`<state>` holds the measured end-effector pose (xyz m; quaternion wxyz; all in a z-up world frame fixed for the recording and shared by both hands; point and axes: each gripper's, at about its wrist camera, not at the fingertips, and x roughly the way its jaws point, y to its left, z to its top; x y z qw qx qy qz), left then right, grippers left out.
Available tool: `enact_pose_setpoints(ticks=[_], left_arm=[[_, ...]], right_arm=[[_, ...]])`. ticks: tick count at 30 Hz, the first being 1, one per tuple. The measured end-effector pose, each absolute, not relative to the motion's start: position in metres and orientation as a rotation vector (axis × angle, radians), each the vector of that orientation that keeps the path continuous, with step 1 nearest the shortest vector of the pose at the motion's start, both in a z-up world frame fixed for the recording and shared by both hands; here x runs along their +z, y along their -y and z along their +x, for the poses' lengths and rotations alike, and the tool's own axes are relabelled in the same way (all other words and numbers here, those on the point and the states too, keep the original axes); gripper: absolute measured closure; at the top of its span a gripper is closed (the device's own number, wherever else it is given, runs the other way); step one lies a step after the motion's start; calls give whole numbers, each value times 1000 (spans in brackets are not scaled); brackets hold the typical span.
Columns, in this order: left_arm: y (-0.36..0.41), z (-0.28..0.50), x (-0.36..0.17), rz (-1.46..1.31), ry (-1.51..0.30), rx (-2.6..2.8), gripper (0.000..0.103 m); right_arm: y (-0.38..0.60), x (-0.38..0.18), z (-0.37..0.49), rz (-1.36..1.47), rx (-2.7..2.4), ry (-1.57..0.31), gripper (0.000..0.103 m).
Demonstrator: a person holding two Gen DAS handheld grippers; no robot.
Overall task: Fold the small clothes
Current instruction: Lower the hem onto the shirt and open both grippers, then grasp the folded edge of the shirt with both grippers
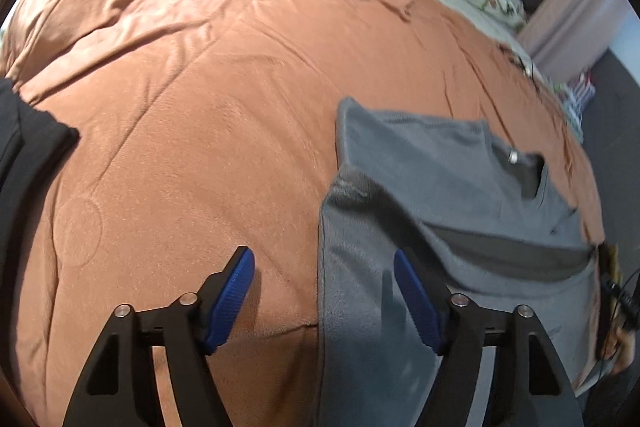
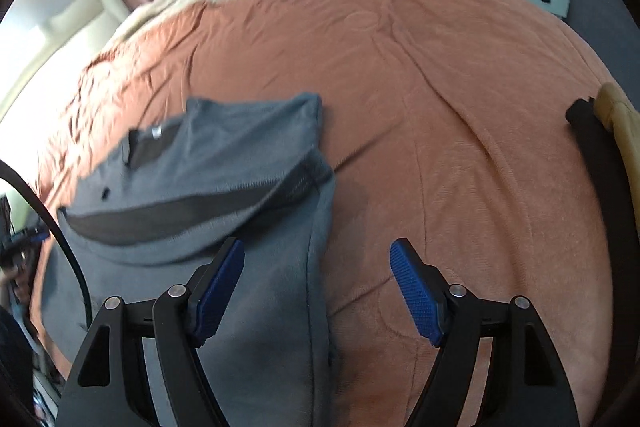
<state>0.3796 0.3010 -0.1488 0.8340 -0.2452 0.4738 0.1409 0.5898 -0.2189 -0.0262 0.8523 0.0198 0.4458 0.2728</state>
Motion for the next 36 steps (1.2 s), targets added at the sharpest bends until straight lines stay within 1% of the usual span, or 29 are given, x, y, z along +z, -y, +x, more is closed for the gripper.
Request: enact_pose_setpoints(ticks=[7,9,12,15,17,18,19,20,21,22,23,25,29,36], left_arm=[[-299,397,-160,-477,-1041,255,33],[-302,404,-162,-469,-1039,259,35],[-309,412,-167,-484,-1043,262,41],[-312,419,-171,-484,-1044,253,49],[-312,424,-172,-480,-1036,246,58],[-312,425,-172,-481,-1031,243,62],[-313,426,-172,-484,-1025,238,74],[-314,426,-171,-492,-1010,227,86],[-314,425,-170,-498,-995,224,89],[-314,425,-168,-499,-986,227,93],[-315,423,-165,-501,-968,234,95],[-319,420,-163,-519,-948,242,96],[-334,412,-169,-608,-935,260,97],[-335,415,-174,-657,-956,235,96]], right_arm=[[201,-34,612,-7,585,-968,29],[196,-35,619,-16,588,-966,31],[191,-39,628,-26,591,-958,37],[186,-41,635,-37,589,-944,47],[182,-44,640,-30,584,-933,60],[182,-44,642,-23,583,-924,63],[181,-44,642,-16,585,-915,73],[182,-44,642,-5,592,-904,88],[184,-44,642,13,599,-885,94],[188,-43,642,25,597,-874,99],[192,-43,642,42,594,-864,100],[200,-45,642,82,579,-856,100],[212,-56,644,140,543,-883,101],[210,-62,649,209,579,-942,100]])
